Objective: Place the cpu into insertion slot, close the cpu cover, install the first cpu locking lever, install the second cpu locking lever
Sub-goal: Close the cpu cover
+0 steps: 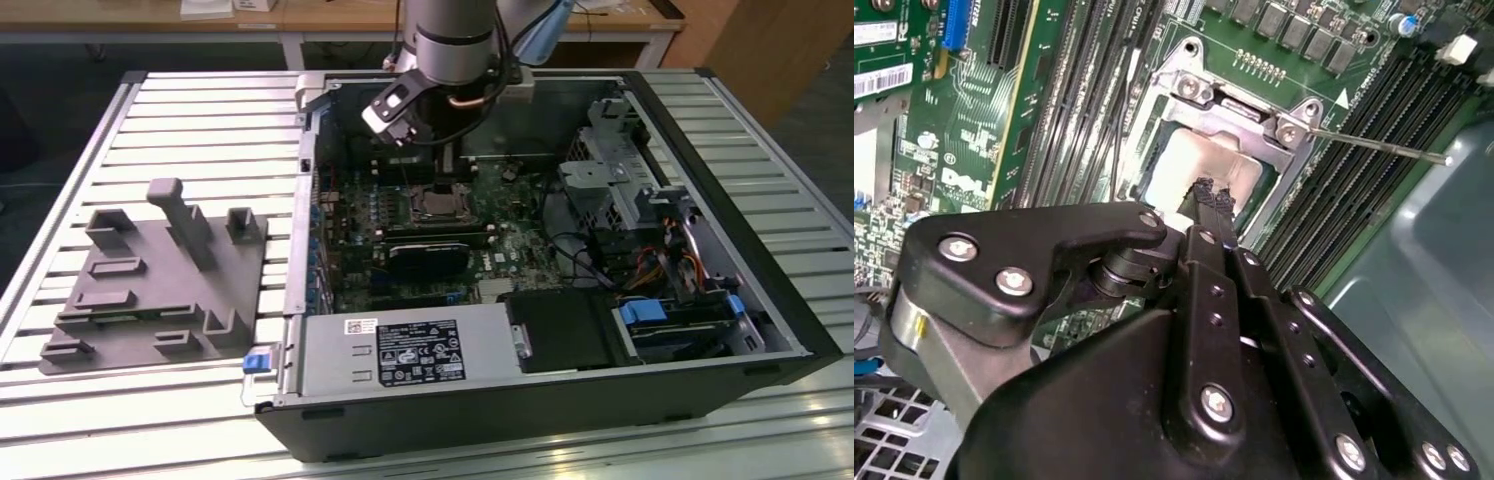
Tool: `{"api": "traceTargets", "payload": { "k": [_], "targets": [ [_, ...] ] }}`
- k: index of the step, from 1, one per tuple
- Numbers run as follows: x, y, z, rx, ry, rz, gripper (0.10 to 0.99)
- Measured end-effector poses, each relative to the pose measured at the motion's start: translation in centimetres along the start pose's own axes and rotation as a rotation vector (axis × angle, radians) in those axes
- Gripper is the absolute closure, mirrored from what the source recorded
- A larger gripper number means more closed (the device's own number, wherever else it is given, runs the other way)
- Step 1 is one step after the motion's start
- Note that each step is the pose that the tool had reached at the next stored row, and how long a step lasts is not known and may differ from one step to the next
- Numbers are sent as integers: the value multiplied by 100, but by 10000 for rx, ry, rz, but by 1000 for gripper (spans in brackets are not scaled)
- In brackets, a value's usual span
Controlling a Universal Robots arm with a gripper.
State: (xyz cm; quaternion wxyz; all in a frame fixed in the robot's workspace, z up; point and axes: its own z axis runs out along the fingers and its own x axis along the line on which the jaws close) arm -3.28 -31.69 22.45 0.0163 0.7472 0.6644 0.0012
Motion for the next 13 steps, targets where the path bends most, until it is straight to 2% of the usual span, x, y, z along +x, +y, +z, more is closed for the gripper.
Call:
{"api": "traceTargets", "payload": {
  "k": [8, 13],
  "targets": [
    [-3, -9, 3, 2, 3, -23, 980],
    [-3, -13, 10, -8, 17, -536, 980]
  ]
}}
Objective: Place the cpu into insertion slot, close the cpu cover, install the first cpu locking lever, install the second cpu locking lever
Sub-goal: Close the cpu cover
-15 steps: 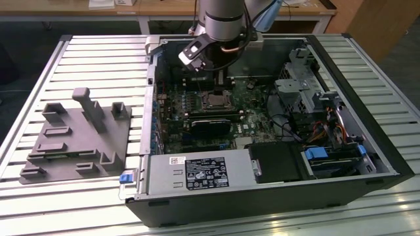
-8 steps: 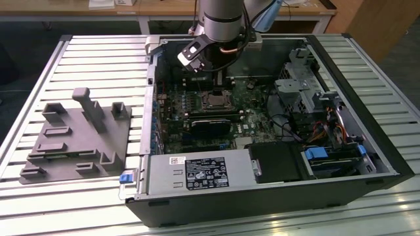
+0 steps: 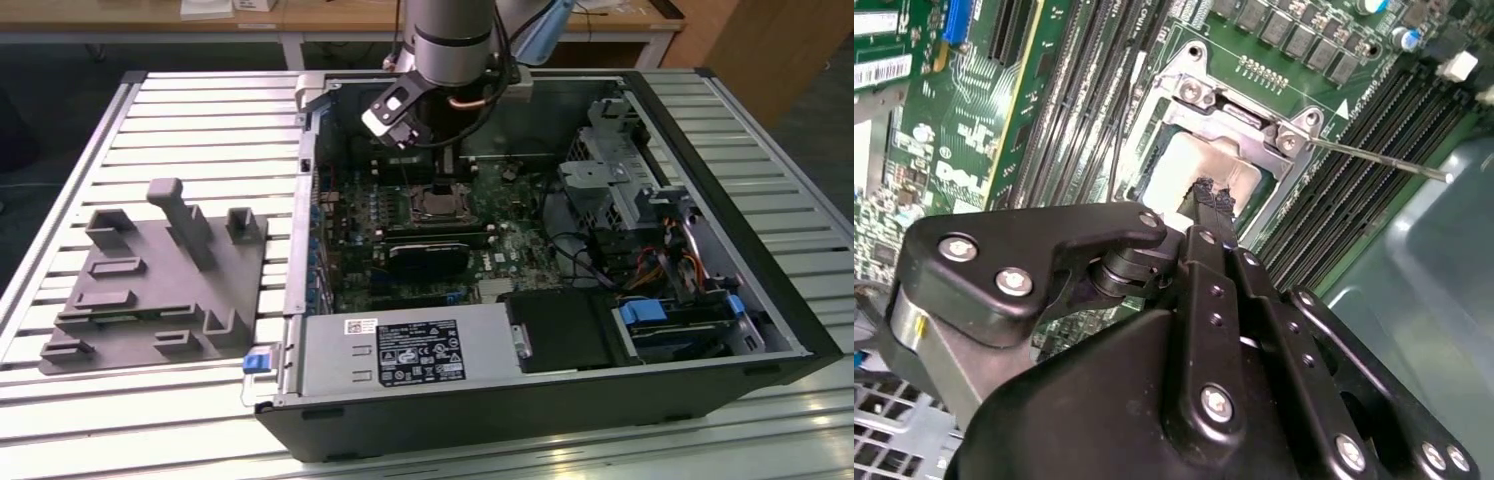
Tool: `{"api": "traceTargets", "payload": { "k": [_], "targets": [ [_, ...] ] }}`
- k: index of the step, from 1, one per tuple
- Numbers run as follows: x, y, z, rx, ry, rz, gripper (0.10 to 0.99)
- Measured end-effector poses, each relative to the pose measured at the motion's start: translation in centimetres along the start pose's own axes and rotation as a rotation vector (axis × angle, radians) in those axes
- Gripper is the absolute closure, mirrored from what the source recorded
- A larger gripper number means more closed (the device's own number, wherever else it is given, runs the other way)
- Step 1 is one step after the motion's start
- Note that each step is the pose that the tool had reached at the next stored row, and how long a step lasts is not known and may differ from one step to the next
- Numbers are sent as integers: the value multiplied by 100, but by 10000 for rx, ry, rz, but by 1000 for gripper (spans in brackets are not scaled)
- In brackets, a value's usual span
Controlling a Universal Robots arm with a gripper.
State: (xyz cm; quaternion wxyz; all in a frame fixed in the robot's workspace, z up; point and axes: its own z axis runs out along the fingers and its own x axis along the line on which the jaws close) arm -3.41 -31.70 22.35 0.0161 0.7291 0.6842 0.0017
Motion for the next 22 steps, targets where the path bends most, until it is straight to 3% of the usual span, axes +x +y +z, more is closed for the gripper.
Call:
{"api": "traceTargets", "payload": {
  "k": [22],
  "targets": [
    [0, -1, 5, -71, 93, -3611, 980]
  ]
}}
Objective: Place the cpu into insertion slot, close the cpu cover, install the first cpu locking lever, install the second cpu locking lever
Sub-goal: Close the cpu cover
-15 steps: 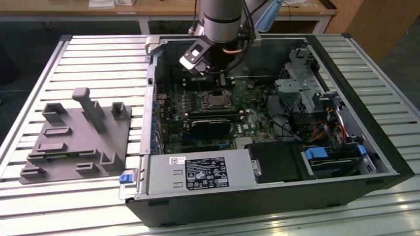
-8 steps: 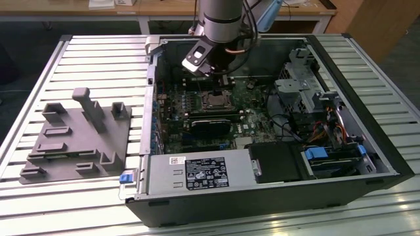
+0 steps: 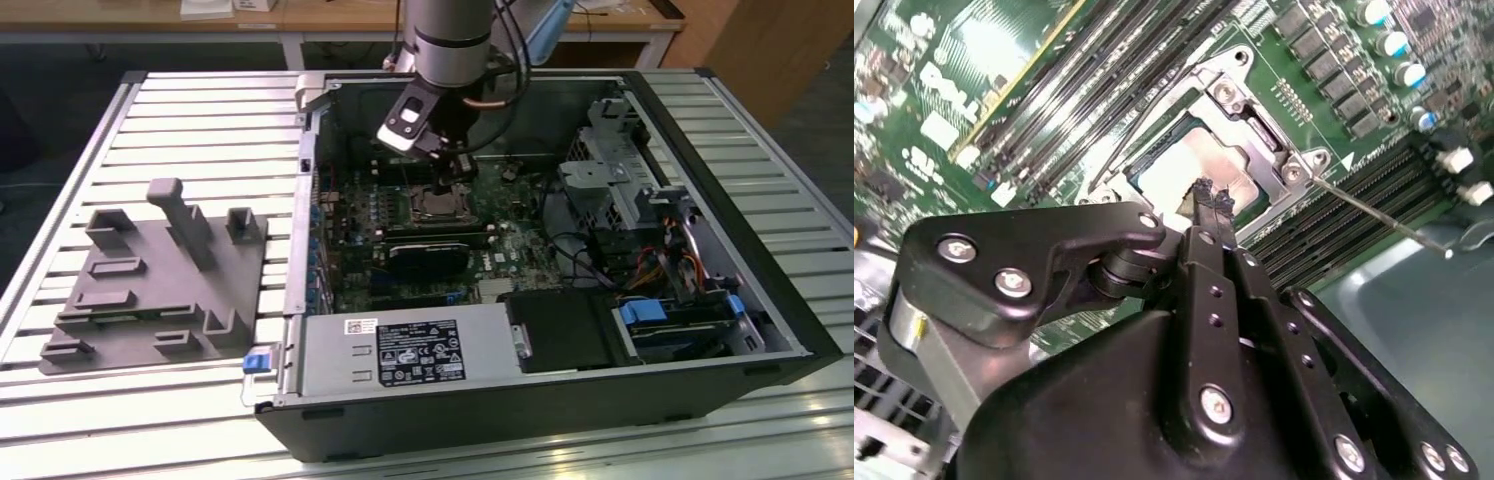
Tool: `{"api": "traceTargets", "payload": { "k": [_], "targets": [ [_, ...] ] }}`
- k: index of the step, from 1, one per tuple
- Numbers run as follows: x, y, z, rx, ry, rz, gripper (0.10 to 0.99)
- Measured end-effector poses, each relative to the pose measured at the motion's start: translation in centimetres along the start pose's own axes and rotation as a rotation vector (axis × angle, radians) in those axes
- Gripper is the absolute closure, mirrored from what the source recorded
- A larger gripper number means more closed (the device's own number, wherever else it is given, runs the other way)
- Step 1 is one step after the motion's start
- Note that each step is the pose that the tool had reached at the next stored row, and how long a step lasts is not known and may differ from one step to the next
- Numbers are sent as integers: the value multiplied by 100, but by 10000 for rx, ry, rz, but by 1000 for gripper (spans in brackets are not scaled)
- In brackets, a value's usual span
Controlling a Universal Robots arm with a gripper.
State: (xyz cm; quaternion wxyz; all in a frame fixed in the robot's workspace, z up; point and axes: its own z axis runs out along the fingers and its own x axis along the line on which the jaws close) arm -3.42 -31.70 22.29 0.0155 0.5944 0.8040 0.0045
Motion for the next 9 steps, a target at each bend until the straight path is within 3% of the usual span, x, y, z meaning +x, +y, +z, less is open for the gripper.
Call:
{"api": "traceTargets", "payload": {
  "k": [9],
  "targets": [
    [0, 0, 1, -32, 42, -1634, 980]
  ]
}}
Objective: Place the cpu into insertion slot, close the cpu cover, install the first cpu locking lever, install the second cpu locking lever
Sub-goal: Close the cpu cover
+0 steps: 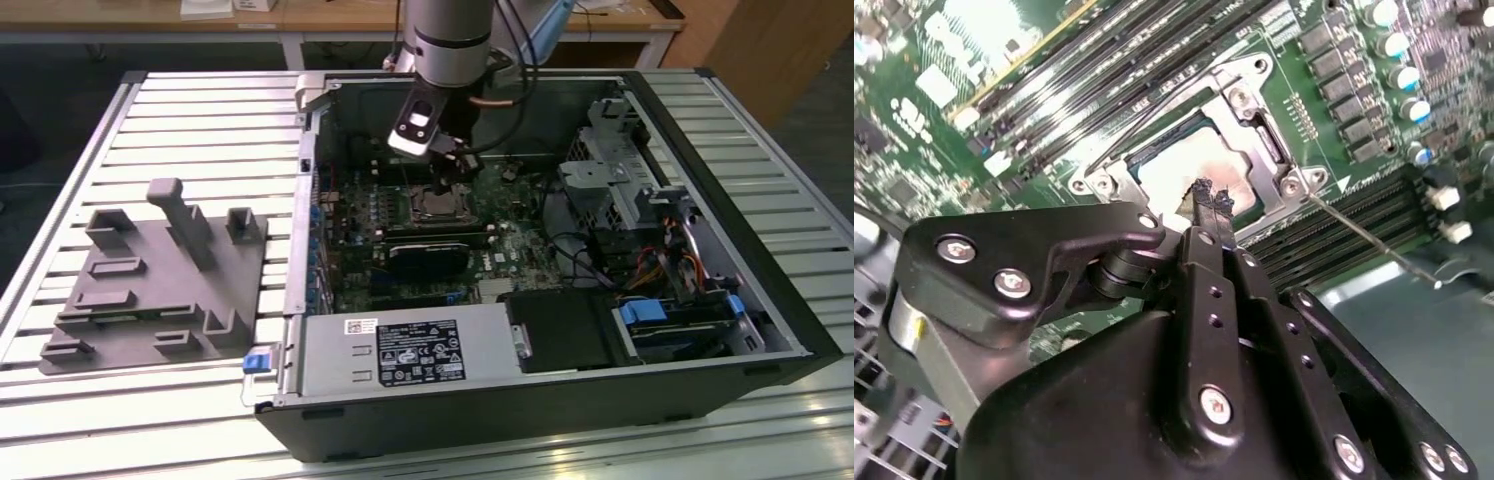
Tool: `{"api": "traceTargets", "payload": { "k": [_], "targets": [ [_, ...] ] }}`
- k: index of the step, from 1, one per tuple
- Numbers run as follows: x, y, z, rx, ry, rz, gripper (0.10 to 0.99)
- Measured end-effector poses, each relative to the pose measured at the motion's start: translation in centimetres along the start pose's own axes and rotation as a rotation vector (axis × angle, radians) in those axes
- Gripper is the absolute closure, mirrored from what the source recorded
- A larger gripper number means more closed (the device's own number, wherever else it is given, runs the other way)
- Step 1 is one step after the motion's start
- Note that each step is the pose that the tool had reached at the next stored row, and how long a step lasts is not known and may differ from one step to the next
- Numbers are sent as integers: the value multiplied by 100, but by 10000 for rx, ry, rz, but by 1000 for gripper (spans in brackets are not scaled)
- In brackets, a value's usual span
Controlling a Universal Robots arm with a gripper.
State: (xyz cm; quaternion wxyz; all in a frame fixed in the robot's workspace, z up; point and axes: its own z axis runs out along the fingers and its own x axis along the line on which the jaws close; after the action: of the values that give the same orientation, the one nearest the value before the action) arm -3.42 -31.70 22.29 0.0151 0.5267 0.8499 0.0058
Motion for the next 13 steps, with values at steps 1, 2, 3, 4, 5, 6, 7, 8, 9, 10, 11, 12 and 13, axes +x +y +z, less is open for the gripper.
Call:
{"api": "traceTargets", "payload": {
  "k": [1, 2, 3, 4, 5, 6, 7, 8, 9, 10, 11, 12, 13],
  "targets": [
    [0, 0, 0, -4, 4, -185, 980],
    [0, 0, 0, -7, 9, -364, 980],
    [0, 0, 0, -10, 14, -545, 980],
    [0, 0, 0, -14, 19, -723, 980],
    [0, 0, 0, -17, 23, -905, 980],
    [0, 0, 0, -21, 28, -1100, 980],
    [0, 0, 1, -25, 33, -1280, 980],
    [0, 0, 1, -28, 37, -1459, 980],
    [0, 0, 1, -32, 42, -1639, 980],
    [0, 0, 1, -35, 46, -1820, 980],
    [0, 0, 1, -38, 51, -1998, 980],
    [0, 0, 1, -42, 56, -2179, 980],
    [0, 0, 1, -46, 60, -2358, 980]
  ]
}}
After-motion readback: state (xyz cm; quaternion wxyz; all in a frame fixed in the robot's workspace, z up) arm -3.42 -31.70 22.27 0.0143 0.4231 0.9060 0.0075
